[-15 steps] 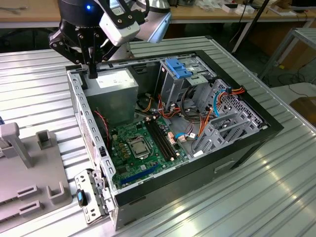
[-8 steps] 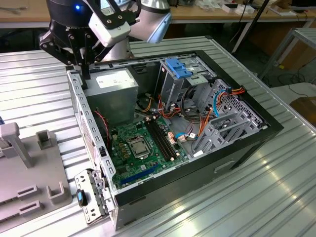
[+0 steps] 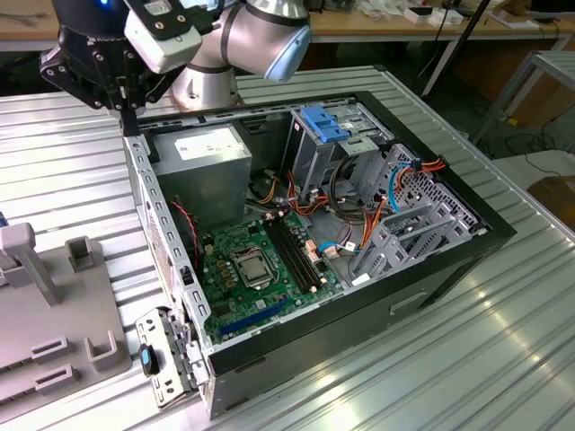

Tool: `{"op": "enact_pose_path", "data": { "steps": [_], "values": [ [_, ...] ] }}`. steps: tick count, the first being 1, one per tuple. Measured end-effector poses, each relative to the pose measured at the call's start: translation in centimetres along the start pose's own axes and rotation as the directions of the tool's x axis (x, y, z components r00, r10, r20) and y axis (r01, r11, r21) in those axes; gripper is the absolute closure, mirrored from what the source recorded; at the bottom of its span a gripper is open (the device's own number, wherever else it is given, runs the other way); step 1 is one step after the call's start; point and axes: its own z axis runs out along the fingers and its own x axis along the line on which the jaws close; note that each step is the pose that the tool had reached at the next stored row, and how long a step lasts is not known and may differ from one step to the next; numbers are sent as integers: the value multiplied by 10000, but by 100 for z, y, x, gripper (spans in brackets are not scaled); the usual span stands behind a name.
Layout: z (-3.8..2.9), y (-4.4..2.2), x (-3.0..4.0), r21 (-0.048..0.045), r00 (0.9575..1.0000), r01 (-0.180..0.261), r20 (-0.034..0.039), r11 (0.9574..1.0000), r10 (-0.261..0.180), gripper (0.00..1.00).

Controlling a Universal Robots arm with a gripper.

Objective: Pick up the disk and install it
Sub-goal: 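Reach for the disk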

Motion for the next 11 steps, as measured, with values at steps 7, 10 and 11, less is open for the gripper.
{"op": "enact_pose_path", "data": {
  "steps": [7, 10, 11],
  "values": [
    [-3, 91, 256, 8, 10000, 4, -1, 10000, -4, 89],
    [-7, 115, 478, 7, 10000, 8, 0, 10000, -8, 89],
    [-9, 114, 555, 8, 10000, 7, -1, 10000, -7, 89]
  ]
}}
